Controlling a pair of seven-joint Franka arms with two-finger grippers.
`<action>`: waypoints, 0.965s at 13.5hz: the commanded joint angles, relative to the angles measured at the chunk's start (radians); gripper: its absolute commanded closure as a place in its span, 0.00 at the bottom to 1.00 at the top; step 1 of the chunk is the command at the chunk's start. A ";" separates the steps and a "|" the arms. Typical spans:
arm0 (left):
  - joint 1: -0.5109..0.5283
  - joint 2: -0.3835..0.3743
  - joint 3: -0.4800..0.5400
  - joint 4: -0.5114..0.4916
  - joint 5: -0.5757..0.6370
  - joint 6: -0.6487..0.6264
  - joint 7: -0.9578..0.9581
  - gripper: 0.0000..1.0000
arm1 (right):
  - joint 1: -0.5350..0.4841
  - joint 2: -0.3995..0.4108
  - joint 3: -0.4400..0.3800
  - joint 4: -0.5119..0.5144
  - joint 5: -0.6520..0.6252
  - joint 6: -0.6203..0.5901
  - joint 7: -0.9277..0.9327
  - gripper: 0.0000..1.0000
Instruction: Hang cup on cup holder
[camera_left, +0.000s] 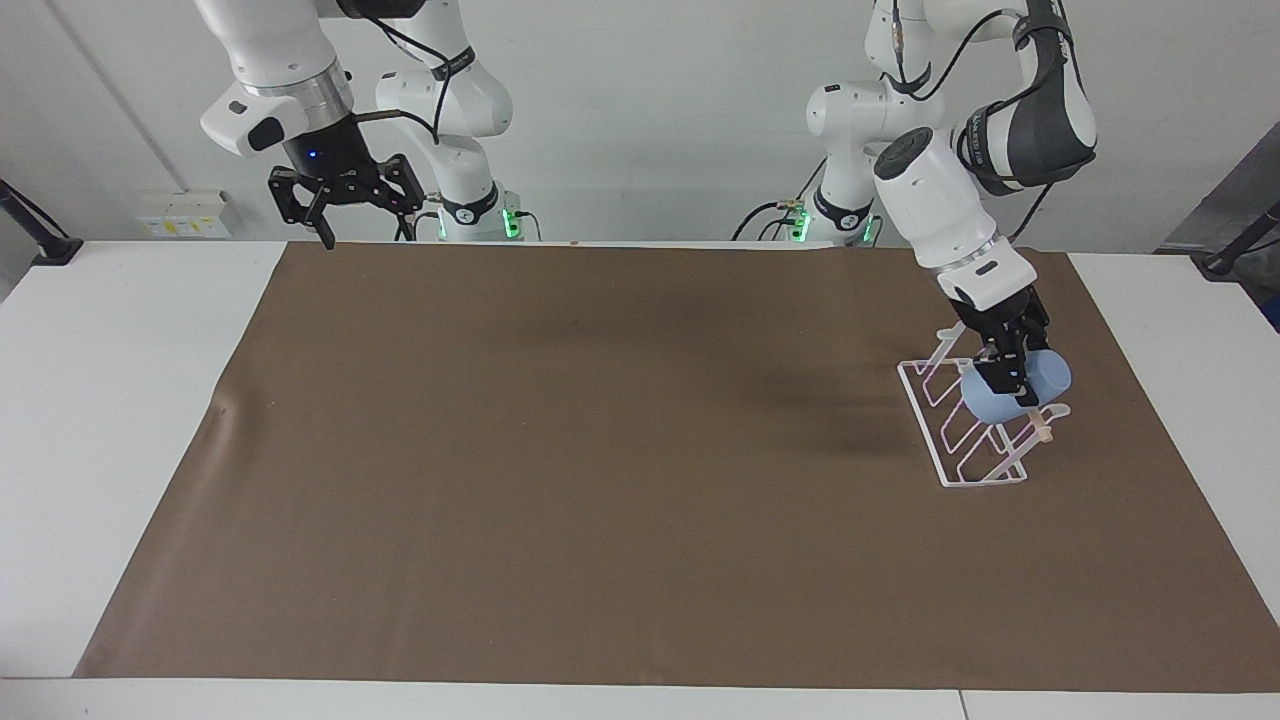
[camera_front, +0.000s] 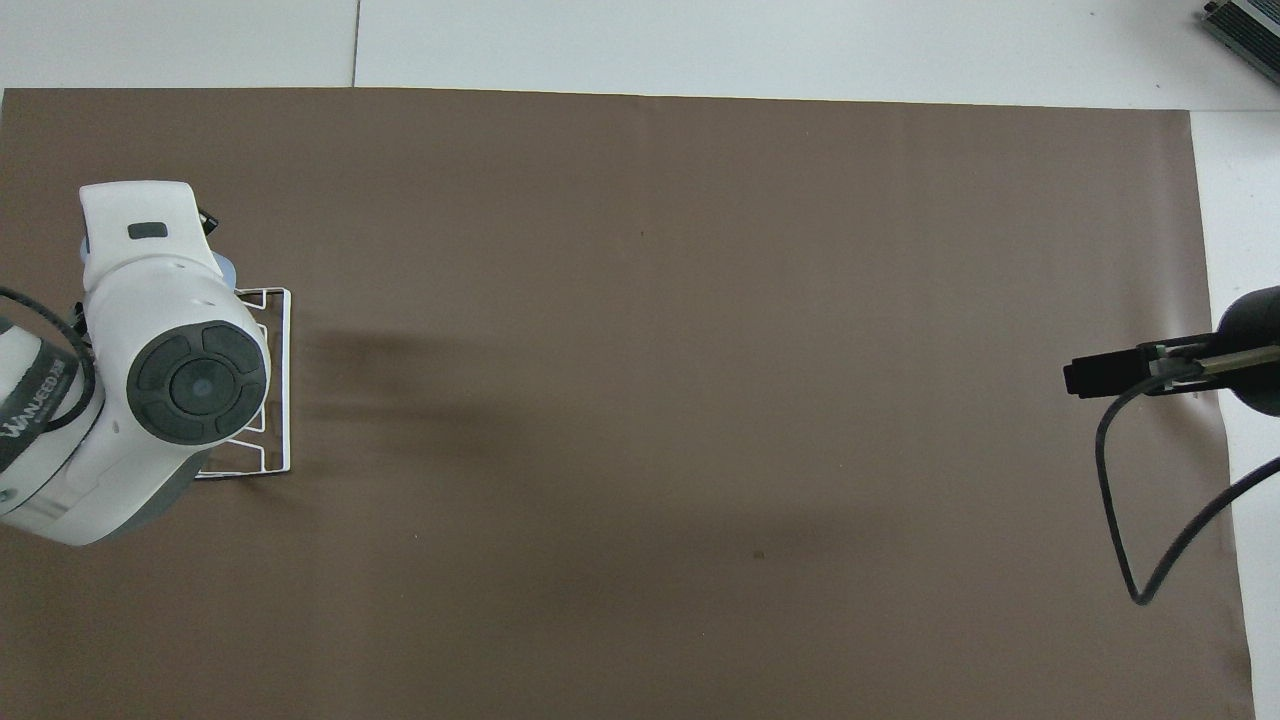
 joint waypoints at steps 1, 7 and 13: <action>0.004 -0.010 0.000 -0.031 0.040 0.019 -0.042 1.00 | -0.032 -0.036 0.015 -0.070 -0.017 0.036 0.007 0.00; -0.002 -0.019 -0.001 -0.080 0.109 0.021 -0.079 1.00 | -0.032 -0.089 0.019 -0.179 -0.018 0.111 0.003 0.00; -0.008 -0.031 -0.001 -0.123 0.126 0.027 -0.098 1.00 | -0.040 -0.089 0.018 -0.179 -0.018 0.103 -0.002 0.00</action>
